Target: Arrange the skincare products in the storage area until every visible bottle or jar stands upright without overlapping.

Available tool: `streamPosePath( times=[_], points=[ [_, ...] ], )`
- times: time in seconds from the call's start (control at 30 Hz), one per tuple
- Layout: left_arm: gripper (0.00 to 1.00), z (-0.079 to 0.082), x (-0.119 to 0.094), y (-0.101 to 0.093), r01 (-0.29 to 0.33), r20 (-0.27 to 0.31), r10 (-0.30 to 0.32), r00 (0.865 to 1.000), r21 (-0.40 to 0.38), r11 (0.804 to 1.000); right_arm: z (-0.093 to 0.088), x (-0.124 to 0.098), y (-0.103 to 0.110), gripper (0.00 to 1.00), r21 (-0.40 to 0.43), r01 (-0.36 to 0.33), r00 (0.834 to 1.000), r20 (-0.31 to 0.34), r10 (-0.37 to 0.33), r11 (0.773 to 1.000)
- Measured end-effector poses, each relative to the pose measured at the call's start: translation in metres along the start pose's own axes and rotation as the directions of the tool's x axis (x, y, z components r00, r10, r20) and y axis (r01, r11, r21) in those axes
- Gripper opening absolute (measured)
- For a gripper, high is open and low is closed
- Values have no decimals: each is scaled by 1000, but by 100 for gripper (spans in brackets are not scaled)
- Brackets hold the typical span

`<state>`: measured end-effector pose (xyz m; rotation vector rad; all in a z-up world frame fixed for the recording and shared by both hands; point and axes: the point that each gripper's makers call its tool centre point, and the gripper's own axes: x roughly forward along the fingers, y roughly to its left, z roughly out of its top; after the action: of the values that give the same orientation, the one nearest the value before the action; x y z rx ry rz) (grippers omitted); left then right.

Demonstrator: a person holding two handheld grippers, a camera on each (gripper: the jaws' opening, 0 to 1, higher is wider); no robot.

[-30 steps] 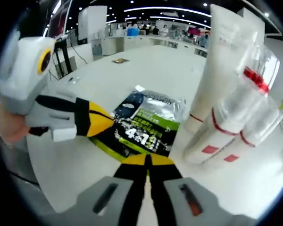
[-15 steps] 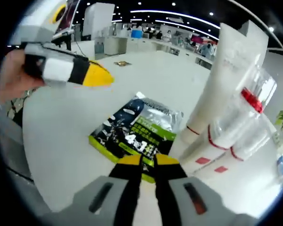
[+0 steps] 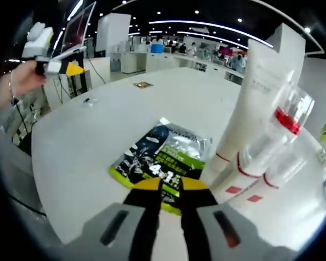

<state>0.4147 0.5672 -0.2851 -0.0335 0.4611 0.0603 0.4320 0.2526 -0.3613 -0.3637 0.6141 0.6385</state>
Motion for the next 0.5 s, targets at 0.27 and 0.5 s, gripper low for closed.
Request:
streamPosePath(
  times=[0.27, 0.5],
  points=[
    [29, -49, 40, 27, -18, -161, -15, 987, -201, 979, -7, 2, 3, 15, 8, -13, 999, -31, 13, 1000],
    [30, -64, 67, 36, -42, -236, 2, 972, -167, 985, -8, 0, -1, 15, 5, -1, 999, -35, 1, 1000]
  ],
)
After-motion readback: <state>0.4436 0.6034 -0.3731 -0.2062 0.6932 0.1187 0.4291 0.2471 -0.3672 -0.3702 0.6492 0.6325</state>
